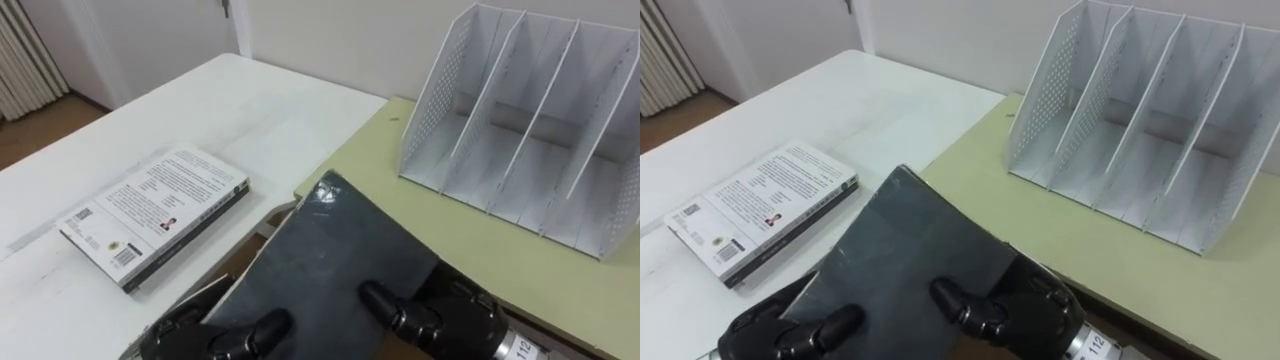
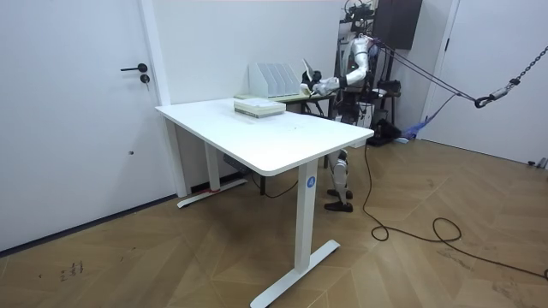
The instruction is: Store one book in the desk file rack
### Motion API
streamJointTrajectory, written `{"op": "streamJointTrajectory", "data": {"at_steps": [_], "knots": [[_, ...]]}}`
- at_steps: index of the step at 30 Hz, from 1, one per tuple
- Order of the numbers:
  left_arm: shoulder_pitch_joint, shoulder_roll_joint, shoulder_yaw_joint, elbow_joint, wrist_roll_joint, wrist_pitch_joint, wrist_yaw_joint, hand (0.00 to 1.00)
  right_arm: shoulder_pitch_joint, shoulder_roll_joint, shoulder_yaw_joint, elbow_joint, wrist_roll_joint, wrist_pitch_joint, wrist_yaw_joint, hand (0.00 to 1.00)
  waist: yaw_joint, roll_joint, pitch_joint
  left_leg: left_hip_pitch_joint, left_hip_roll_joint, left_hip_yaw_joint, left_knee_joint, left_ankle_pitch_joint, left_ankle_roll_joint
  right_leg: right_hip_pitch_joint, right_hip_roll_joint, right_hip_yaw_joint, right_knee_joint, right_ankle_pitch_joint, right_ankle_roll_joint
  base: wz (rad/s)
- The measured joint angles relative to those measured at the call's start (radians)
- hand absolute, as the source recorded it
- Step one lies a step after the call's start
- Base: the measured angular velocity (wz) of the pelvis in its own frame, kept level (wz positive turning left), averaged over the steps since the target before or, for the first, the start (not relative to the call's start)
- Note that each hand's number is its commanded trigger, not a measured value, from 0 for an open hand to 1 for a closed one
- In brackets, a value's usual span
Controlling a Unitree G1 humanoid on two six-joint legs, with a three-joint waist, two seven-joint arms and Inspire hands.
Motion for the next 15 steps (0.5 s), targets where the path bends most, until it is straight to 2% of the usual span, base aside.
{"op": "streamJointTrajectory", "data": {"at_steps": [3, 8, 12, 15], "knots": [[0.0, -0.004, -0.001, 0.003, 0.0, 0.0, 0.001, 0.0, 0.0, 0.001, 0.0, 0.0, 0.004, 0.0, 0.0, 1.0, 0.0, -0.002, 0.0015, 0.003, 0.001, 0.0, 0.001, -0.001, -0.001, 0.0, 0.0, -0.001, 0.01, -0.004, -0.002, 0.0], [0.001, -0.043, 0.011, 0.039, 0.039, -0.018, 0.034, 0.0, 0.0, 0.002, -0.032, 0.0, -0.046, -0.001, -0.019, 1.0, -0.003, -0.003, 0.0017, 0.007, 0.002, 0.003, 0.0, -0.001, -0.003, -0.002, 0.0, -0.001, 0.009, -0.006, -0.005, 0.0], [0.016, -0.072, 0.04, 0.039, 0.135, -0.039, 0.134, 0.0, 0.0, 0.002, -0.042, -0.005, -0.128, -0.001, -0.072, 1.0, -0.004, -0.012, 0.0016, 0.01, 0.002, 0.002, -0.003, -0.001, -0.004, -0.002, 0.002, -0.001, 0.009, -0.007, -0.005, 0.0], [0.023, -0.102, 0.043, 0.111, 0.269, -0.081, 0.195, 0.0, 0.0, 0.001, -0.065, -0.044, -0.21, -0.001, -0.128, 1.0, -0.008, -0.016, 0.0011, 0.013, 0.001, 0.003, -0.004, -0.001, -0.004, 0.004, 0.001, 0.0, 0.009, -0.007, -0.005, 0.0]]}}
